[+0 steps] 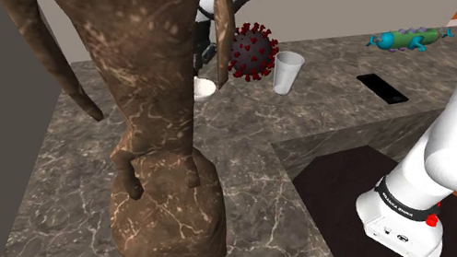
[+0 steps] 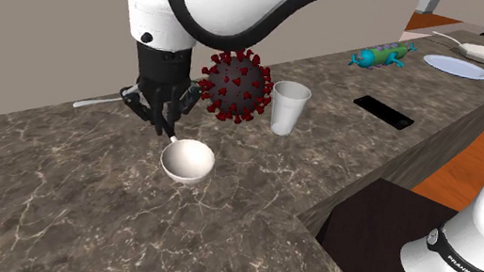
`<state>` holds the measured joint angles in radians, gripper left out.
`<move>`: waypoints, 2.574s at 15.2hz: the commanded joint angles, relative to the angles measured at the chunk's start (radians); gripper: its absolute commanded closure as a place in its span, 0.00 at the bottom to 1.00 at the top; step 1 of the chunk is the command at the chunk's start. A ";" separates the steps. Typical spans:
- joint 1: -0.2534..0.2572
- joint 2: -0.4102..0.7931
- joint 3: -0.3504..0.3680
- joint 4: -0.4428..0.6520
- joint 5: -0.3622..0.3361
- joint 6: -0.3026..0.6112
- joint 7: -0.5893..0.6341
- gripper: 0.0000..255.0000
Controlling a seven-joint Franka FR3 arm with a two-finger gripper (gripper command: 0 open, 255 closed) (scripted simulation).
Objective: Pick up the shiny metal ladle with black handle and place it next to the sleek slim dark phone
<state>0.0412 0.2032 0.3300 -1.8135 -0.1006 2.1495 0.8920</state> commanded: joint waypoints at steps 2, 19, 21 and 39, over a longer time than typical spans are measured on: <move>-0.043 -0.094 -0.013 -0.127 0.044 0.041 -0.069 1.00; -0.189 -0.522 -0.223 -0.599 0.193 0.085 -0.506 1.00; -0.206 -0.559 -0.258 -0.633 0.192 0.080 -0.555 1.00; -0.403 -0.704 -0.607 -0.730 0.074 0.008 -1.008 1.00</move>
<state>-0.3503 -0.4997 -0.2557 -2.5457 -0.0185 2.1614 -0.0881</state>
